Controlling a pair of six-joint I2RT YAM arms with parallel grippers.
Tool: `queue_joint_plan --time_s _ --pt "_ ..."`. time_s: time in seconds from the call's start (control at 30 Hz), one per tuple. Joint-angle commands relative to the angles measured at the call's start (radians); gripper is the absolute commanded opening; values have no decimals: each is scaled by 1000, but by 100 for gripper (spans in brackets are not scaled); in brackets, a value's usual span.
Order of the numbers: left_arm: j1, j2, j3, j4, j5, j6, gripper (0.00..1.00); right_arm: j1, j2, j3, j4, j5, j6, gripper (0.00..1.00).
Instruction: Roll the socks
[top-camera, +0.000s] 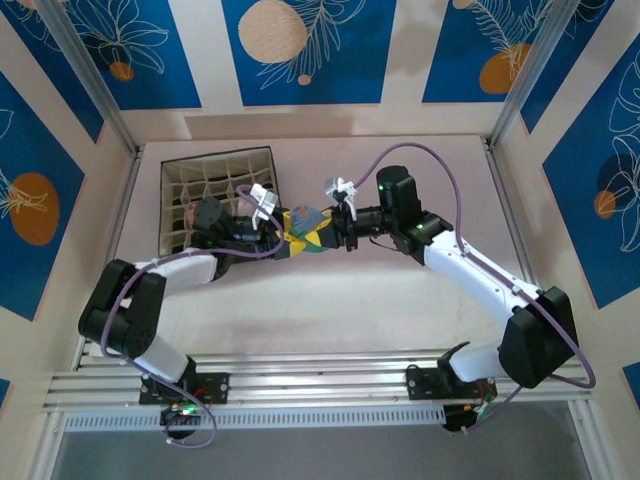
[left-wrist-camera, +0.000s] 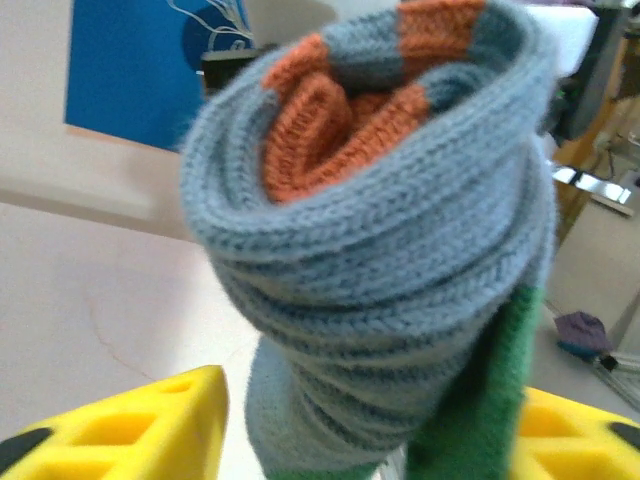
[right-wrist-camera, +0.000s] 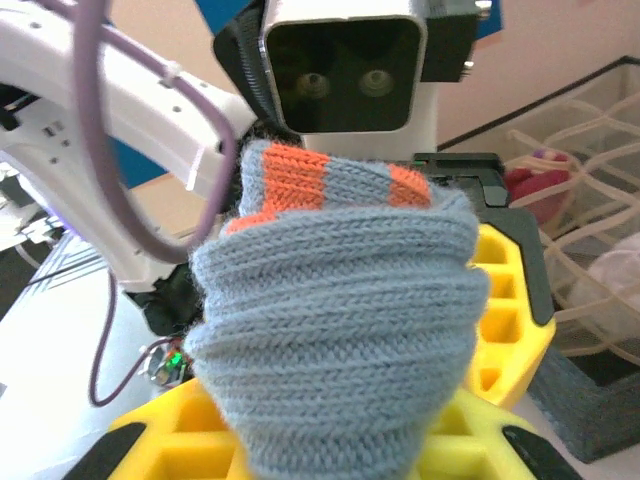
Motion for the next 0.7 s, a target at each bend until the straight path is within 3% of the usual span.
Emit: queue_joint_plan --time_s 0.0,0.17,0.3,0.33,0.4,0.5,0.67 --pt "28 11 17 177 27 -114 50 11 14 43 -78 -233 -16 0" --pt "28 -3 24 178 33 -119 35 24 59 101 -165 -284 -56 0" --pt "28 -13 33 178 51 -136 1 33 103 147 -223 -284 -83 0" --pt "28 -17 35 178 53 -139 0 32 110 151 -217 -279 -77 2" --pt "31 -23 34 178 52 -145 0 24 119 157 -201 -252 -62 13" --pt "49 -38 23 178 36 -147 0 6 120 163 -175 -185 -29 43" --pt "121 -85 -19 157 -28 -117 0 -42 91 155 -150 -68 8 58"
